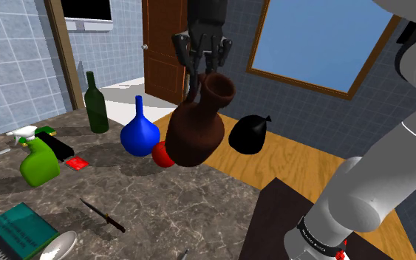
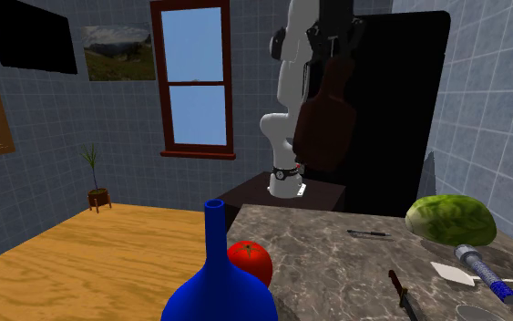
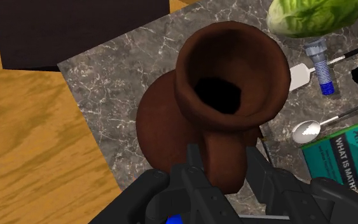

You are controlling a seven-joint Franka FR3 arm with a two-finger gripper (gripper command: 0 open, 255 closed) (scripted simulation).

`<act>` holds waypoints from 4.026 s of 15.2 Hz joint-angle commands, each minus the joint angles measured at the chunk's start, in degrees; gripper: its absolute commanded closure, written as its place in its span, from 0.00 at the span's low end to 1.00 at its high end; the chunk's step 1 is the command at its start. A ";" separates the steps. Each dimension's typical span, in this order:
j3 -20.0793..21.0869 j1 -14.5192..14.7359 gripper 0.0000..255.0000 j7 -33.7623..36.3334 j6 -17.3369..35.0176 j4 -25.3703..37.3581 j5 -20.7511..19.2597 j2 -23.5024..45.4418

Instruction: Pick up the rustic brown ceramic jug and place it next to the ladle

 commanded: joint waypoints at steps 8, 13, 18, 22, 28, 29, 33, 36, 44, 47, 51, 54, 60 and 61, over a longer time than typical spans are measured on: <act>7.06 3.91 1.00 9.58 12.13 -5.89 -1.19 5.39; 10.75 6.60 1.00 15.63 18.12 -6.32 -3.98 11.32; 13.32 10.37 1.00 22.09 23.18 -4.69 -8.52 19.10; 13.26 10.50 1.00 22.16 25.65 -6.94 -8.67 19.36; 13.15 10.46 1.00 22.02 30.18 -11.18 -8.90 19.73; 13.13 10.46 1.00 22.03 30.92 -11.83 -8.97 19.84; 13.04 10.53 1.00 22.10 33.86 -14.29 -9.35 20.45; 12.95 10.63 1.00 22.23 36.04 -15.98 -9.73 21.05; 12.91 10.68 1.00 22.32 37.22 -16.86 -9.99 21.43; 12.87 10.66 0.00 22.28 37.17 -16.72 -10.05 21.55; 12.91 10.67 0.00 22.32 37.22 -16.86 -9.99 21.43; 12.98 10.36 0.00 21.84 31.66 -12.17 -9.29 20.36; 12.99 10.31 0.00 21.77 30.17 -10.80 -9.20 20.22; 12.99 10.31 0.00 21.77 30.17 -10.80 -9.20 20.22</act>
